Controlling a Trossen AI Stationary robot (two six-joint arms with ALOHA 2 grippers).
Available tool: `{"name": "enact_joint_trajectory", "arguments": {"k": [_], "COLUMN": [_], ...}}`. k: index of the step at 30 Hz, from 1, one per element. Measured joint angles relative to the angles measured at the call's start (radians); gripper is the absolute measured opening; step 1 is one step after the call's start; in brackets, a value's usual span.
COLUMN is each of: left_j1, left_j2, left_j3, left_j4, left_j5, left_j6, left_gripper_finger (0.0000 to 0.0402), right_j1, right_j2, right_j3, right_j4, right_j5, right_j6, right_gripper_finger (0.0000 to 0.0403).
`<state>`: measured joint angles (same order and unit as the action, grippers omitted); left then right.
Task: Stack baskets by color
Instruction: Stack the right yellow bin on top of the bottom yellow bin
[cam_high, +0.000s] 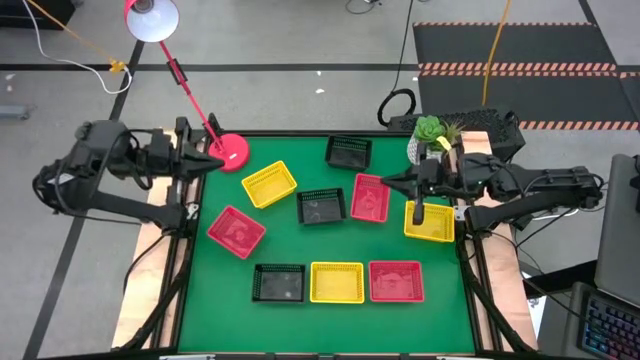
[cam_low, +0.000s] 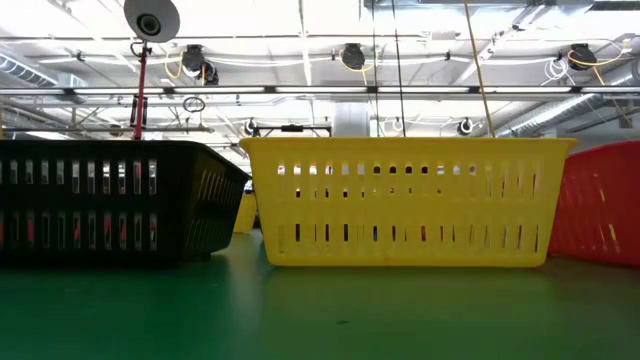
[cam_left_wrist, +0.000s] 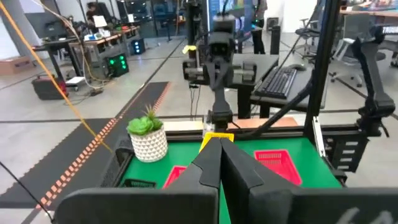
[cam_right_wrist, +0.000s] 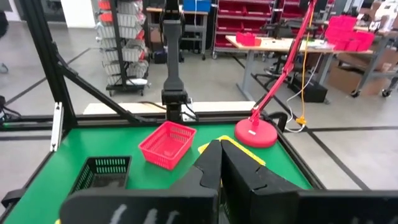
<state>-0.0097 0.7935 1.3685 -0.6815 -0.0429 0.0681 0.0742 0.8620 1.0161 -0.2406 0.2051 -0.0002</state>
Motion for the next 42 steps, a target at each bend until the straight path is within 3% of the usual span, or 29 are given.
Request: {"name": "enact_joint_trajectory", "arguments": {"k": [5,16,22,34,42], "left_j1": [-0.009,-0.008,-0.014,-0.060,-0.085], "left_j2": [0.017,0.045,0.086,0.286,0.427], "left_j3": [0.016,-0.034,-0.059,-0.064,-0.064], "left_j4": [-0.021,0.042,0.043,0.094,0.111], "left_j5": [0.144,0.141,0.118,-0.176,-0.194], "left_j6": [0.086,0.103,-0.115,-0.134,-0.079], "left_gripper_finger": [0.0032,0.0042,0.0042,0.0042,0.0042], "right_j1": [0.000,0.051,0.061,0.061,0.061], "right_j2": [0.011,0.010,0.010,0.010,0.021], "right_j3": [0.000,0.000,0.000,0.000,0.000], "right_j4": [-0.023,-0.012,-0.010,-0.075,-0.071], "right_j5": [0.000,0.001,0.002,0.009,0.127], "right_j6": [0.042,0.045,0.045,0.052,0.047], "right_gripper_finger": [0.0000,0.0000,0.0000,0.0000,0.0000]}}
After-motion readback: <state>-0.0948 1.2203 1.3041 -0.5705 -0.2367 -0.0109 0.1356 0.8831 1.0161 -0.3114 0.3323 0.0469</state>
